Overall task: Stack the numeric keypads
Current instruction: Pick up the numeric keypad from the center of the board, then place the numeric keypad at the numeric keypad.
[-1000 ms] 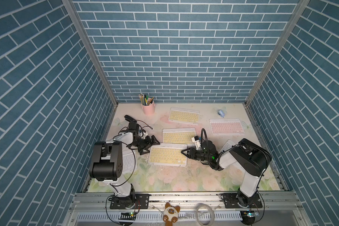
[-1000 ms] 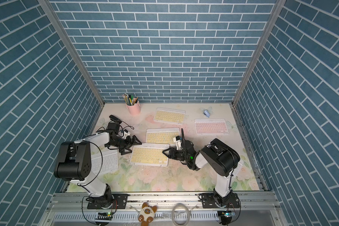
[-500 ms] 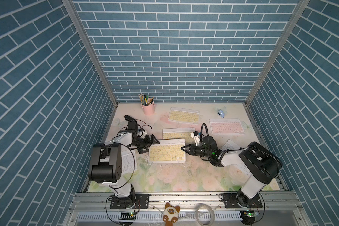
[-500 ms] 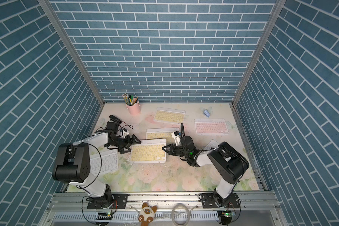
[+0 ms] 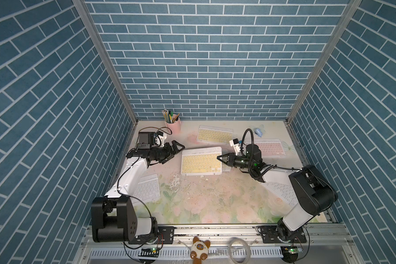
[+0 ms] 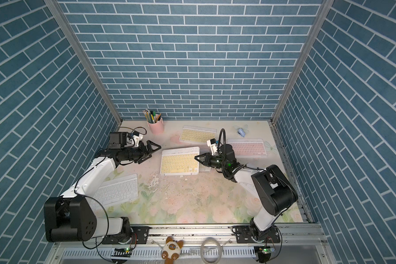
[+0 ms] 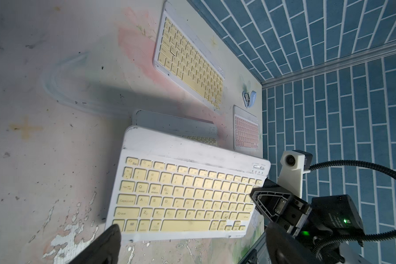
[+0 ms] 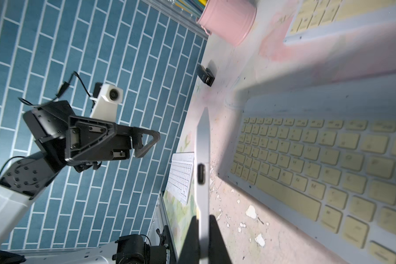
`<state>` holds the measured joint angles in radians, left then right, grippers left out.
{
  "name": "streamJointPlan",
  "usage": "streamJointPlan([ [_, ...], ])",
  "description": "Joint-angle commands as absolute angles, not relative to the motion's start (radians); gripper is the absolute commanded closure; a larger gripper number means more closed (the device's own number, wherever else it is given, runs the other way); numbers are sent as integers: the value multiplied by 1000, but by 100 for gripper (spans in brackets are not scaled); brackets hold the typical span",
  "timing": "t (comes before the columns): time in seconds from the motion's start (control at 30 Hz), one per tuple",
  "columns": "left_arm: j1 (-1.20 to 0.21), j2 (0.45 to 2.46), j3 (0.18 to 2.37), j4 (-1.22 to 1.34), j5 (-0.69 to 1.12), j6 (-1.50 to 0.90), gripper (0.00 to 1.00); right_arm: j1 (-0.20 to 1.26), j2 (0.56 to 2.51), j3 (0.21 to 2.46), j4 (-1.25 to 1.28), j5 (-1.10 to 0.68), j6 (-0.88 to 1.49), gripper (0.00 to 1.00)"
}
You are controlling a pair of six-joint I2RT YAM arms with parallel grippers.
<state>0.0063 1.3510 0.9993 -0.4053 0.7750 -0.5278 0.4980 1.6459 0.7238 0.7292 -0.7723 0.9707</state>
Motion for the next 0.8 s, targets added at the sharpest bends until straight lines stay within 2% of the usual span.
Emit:
streamJointPlan([
  [0.0, 3, 1364, 985, -344, 791, -571, 0, 444, 1650, 790, 825, -954, 1039, 100],
  [0.33, -83, 1431, 978, -111, 776, -706, 0, 328, 1738, 869, 790, -1138, 1023, 100],
  [0.77, -161, 1528, 974, 10, 734, -768, 1, 264, 1896, 946, 798, -1188, 1014, 100],
])
